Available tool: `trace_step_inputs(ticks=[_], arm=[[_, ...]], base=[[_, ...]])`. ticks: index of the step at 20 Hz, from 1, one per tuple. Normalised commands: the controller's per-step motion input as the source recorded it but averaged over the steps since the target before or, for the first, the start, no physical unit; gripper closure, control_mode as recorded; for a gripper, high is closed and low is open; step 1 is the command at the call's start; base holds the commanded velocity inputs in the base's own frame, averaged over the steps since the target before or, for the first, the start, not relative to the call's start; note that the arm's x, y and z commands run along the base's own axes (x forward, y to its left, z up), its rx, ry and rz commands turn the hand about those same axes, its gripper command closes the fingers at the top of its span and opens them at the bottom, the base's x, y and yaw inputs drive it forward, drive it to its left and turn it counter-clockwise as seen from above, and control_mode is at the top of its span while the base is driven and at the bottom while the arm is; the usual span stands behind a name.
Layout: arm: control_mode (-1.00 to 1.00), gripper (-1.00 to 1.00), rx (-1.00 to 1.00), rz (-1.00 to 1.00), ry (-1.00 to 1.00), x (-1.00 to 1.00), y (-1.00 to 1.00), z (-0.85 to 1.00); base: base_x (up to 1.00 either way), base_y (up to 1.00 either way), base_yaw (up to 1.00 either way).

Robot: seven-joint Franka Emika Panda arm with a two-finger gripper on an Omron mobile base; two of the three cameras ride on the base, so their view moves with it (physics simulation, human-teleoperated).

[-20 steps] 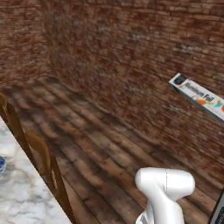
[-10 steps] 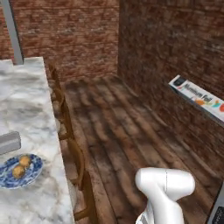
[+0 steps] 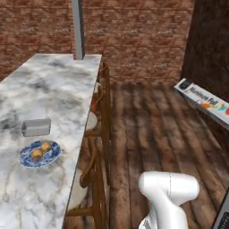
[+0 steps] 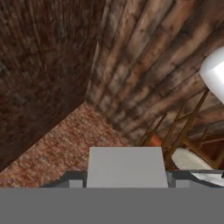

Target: Retrieve the tupperware and aluminum foil from the cabinet and place them on the dining counter near the plate with onions to prepare for storing leftovers.

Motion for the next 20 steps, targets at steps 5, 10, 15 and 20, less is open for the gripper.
trace_step_inputs(ticks=[5, 10, 15, 20], arm=[[1.0, 1.0, 0.0, 0.0, 0.0, 0.0, 0.0, 0.0], [1.0, 1.0, 0.0, 0.0, 0.0, 0.0, 0.0, 0.0], [1.0, 1.0, 0.0, 0.0, 0.0, 0.0, 0.0, 0.0], [1.0, 1.0, 0.0, 0.0, 0.0, 0.0, 0.0, 0.0]], base=[[1.0, 0.0, 0.64], [1.0, 0.0, 0.64], [1.0, 0.0, 0.59], [1.0, 0.03, 0.5]])
